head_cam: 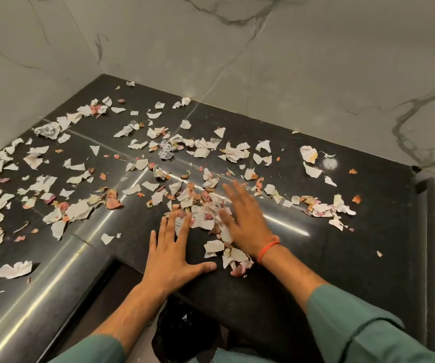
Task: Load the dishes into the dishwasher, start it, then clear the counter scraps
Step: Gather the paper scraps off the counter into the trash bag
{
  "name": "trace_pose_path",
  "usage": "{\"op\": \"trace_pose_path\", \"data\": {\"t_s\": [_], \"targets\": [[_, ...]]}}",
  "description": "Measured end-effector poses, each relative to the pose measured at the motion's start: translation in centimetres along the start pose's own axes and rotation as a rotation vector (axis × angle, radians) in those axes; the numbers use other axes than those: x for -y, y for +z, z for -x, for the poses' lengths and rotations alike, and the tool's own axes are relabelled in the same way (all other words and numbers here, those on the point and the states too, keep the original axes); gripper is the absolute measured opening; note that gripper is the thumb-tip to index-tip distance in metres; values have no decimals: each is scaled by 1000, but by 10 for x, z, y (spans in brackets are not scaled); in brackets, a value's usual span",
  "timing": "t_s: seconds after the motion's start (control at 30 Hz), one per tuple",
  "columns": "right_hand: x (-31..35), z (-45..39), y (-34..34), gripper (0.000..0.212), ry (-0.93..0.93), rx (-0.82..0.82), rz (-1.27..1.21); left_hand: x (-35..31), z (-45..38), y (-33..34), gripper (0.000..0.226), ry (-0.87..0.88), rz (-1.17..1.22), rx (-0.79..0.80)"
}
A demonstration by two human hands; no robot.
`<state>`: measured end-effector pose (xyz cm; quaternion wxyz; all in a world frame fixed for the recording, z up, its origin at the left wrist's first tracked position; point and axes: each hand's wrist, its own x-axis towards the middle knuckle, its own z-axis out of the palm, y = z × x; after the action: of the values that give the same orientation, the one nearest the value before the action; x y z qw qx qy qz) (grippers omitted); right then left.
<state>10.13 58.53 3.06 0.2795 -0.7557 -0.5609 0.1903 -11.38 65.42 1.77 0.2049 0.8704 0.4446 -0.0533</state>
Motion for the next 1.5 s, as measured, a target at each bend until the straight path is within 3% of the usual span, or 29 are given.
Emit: {"op": "trace_pose_path", "data": {"t_s": [0.1,0.27,0.4,0.47,0.8,1.1,1.2,1.3,1.4,1.5], "targets": [[-50,18,-43,63,48,-149,33,-2,-5,0,128,-10,19,-4],[-141,48,-108,70,310,-390,159,-5,-10,3,126,-15,42,-41],[-177,69,-124,70,605,-468,161,-5,-14,4,125,-24,49,-69],[-181,69,-119,72,657,-437,188,-5,-14,4,125,-27,46,-78],[-86,-4,-33,68,256,-127,242,-9,-24,4,122,-44,19,-67],[-10,-32,16,67,-32,83,16,-15,-45,5,115,-32,-6,-97],[-23,-24,-8,64,4,-32,-55,-14,-47,6,106,-16,-25,-132],[-68,-1,-48,59,157,-283,-75,-10,-46,9,97,8,-51,-191],[-137,38,-93,61,351,-506,70,-9,-46,9,94,6,-50,-209],[-184,92,-132,66,582,-605,185,-8,-47,10,94,0,-67,-206]]}}
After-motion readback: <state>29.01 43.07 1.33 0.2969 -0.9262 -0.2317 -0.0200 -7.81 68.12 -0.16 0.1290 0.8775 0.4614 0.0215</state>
